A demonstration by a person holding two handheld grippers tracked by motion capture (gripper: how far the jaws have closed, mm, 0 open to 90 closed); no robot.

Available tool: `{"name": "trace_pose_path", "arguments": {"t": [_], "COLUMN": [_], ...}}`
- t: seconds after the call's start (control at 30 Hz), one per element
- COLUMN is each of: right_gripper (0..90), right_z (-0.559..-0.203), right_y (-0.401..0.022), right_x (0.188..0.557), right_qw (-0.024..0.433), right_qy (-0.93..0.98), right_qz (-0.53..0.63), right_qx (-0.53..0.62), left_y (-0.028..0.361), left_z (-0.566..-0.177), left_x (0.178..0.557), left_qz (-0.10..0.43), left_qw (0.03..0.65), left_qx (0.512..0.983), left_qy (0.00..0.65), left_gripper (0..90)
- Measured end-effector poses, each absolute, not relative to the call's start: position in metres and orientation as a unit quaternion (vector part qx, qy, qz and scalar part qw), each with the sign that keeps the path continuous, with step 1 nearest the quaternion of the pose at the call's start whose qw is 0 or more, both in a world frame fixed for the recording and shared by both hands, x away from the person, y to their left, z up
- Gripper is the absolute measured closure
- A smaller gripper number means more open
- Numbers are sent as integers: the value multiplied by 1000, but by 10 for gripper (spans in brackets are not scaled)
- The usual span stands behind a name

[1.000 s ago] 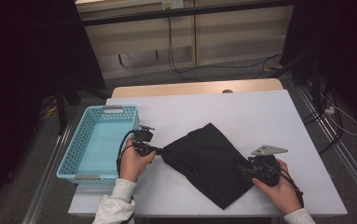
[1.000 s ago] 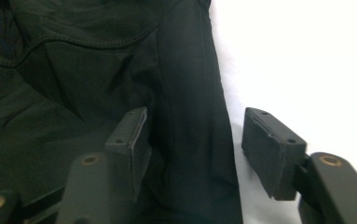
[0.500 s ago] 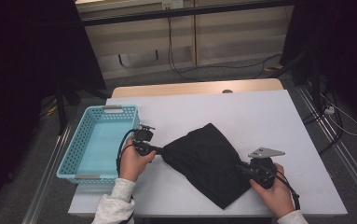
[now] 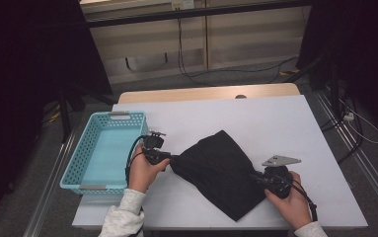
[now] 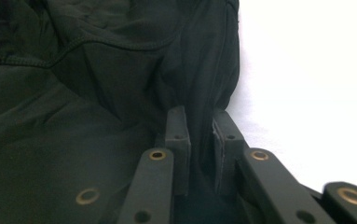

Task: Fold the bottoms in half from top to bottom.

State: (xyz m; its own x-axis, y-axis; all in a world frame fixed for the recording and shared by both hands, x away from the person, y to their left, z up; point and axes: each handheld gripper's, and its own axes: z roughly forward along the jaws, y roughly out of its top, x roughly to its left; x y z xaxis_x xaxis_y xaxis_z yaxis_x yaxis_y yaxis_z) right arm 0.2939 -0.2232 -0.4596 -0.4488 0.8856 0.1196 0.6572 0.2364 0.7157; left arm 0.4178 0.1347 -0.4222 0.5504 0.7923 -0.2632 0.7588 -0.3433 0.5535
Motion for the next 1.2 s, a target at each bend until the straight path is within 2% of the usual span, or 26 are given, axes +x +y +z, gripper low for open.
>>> {"name": "trace_pose_path", "arguments": {"t": [0.03, 0.2, 0.37, 0.67, 0.73, 0.8, 1.03, 1.2], "right_gripper": [790, 790, 788, 787, 787, 786, 787, 787], "right_z": [-460, -459, -460, -460, -460, -460, -460, -460], "right_y": [-224, -222, -223, -223, -223, -223, -222, -222], "right_x": [294, 294, 294, 293, 293, 293, 293, 292], "right_qw": [157, 163, 161, 165, 165, 165, 167, 168], "right_qy": [771, 774, 774, 776, 775, 775, 776, 777], "right_qz": [363, 358, 362, 363, 363, 363, 362, 359], "right_qx": [500, 496, 495, 490, 490, 490, 489, 489], "left_y": [132, 124, 117, 109, 106, 103, 103, 101], "left_z": [-423, -427, -443, -447, -448, -449, -450, -446], "left_x": [418, 419, 421, 415, 414, 412, 409, 407], "left_qz": [33, 46, 47, 83, 90, 97, 101, 93], "left_qw": [327, 326, 297, 285, 281, 275, 280, 278], "left_qx": [820, 822, 840, 849, 852, 854, 855, 858], "left_qy": [469, 464, 451, 436, 433, 431, 425, 422], "left_gripper": [393, 268, 239, 206, 158, 146, 175, 301]}}
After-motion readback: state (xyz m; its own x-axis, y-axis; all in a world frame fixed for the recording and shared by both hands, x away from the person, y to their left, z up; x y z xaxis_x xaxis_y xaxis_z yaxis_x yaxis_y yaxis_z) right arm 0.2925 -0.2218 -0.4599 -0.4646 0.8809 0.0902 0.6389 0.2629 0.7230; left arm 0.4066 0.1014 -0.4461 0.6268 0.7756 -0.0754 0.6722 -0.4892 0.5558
